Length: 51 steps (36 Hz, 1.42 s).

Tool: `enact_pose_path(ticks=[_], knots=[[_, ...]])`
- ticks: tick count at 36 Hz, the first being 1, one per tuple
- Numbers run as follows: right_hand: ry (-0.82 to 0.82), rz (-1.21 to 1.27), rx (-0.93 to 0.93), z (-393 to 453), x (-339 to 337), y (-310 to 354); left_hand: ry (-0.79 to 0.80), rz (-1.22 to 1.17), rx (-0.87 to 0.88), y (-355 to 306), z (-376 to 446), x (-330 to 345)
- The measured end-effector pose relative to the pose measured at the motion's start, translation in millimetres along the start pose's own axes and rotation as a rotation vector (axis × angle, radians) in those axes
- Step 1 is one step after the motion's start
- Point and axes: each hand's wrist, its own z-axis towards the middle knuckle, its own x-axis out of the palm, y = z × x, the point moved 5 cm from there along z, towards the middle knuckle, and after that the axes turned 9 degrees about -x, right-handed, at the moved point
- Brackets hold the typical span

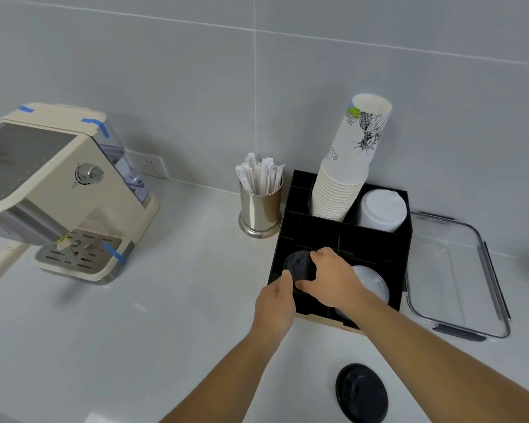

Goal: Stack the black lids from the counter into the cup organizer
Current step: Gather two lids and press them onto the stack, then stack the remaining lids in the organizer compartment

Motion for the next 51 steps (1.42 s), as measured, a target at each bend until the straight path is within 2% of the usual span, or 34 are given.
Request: enact_pose_path(ticks=[10, 15, 28, 34, 42, 51], knots=[[0.072, 0.019, 0.006, 5.1, -6.3, 1.3, -0.014, 0.039, -0.005, -7.8, -0.5, -5.7], [0.112, 0.092, 0.035, 2.2, -16.7, -1.0, 0.052, 0.014, -0.021, -7.2, -1.2, -7.7], [-0.084, 0.391, 0.156, -83.7, -43.2, -44.3, 0.190, -0.007, -0.114, 28.2, -36.8, -1.2], [-0.107, 0.522, 0.273, -143.1, -27.8, -78.5, 0.230, 0.112, -0.166, 49.7, -54.7, 20.8], [-0.057, 0.611, 0.439, -198.2, 12.6, -114.6, 0.319, 0.286, -0.193, 64.6, -70.9, 53.0], [0.028, 0.762, 0.556, -231.4, 52.0, -124.2, 0.348, 0.462, -0.245, 79.7, -85.4, 72.6]])
